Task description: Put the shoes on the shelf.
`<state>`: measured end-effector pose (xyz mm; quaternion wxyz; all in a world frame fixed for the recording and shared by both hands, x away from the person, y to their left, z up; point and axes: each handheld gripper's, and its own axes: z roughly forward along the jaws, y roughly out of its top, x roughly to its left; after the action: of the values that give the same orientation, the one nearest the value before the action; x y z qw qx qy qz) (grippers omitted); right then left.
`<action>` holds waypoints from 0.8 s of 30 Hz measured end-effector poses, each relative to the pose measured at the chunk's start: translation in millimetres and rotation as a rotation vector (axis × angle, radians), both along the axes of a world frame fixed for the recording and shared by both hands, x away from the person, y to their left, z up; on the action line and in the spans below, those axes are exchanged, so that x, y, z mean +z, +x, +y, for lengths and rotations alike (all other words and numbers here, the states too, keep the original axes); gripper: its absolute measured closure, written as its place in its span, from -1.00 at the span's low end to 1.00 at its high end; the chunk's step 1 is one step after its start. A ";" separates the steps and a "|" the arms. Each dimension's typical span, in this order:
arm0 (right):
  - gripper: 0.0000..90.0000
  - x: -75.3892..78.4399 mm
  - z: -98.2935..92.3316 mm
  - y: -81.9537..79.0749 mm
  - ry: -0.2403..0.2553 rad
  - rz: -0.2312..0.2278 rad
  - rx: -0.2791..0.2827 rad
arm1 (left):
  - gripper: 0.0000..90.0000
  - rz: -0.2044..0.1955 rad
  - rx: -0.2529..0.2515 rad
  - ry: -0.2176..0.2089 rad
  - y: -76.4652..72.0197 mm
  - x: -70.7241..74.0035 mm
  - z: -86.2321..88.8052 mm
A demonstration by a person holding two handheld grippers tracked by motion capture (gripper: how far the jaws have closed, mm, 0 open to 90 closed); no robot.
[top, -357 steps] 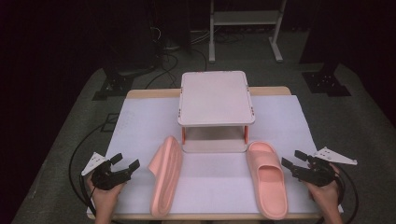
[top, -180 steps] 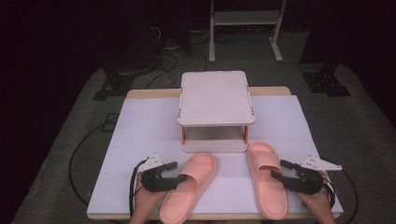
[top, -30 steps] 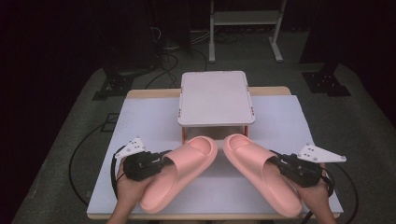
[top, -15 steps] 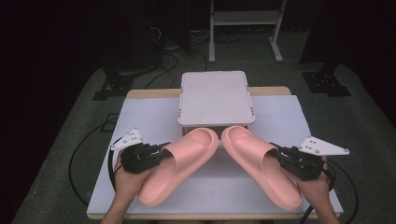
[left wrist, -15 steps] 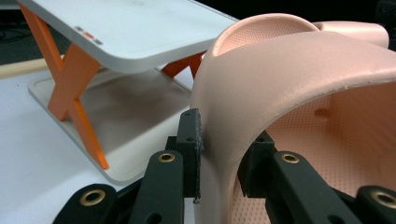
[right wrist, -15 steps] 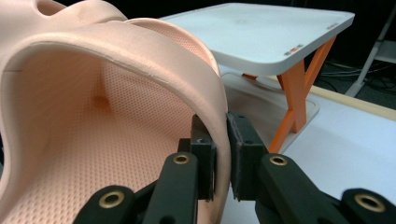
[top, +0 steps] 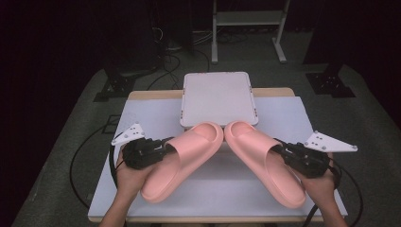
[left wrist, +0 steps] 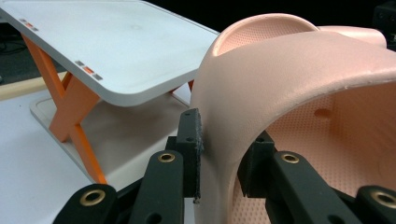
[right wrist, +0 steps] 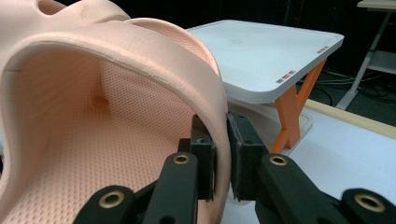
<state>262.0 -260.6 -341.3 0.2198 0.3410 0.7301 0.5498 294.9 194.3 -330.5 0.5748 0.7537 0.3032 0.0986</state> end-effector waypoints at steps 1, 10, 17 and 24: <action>0.81 1.2 0.3 0.6 0.000 0.002 -0.001 | 0.63 0.000 0.004 -0.003 2.4 2.3 -0.5; 0.81 12.6 -0.3 11.2 0.013 -0.009 -0.021 | 0.64 0.000 0.022 -0.010 18.5 9.7 1.4; 0.81 21.7 -0.2 22.2 0.026 -0.007 -0.033 | 0.64 0.013 0.046 -0.009 31.6 14.7 2.3; 0.80 28.8 2.3 34.8 0.030 -0.010 -0.046 | 0.64 0.002 0.054 0.006 45.2 23.2 -3.9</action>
<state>296.8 -258.4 -312.5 0.2308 0.3583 0.7128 0.5571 340.1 190.4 -307.3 0.5693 0.7470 0.3237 0.1143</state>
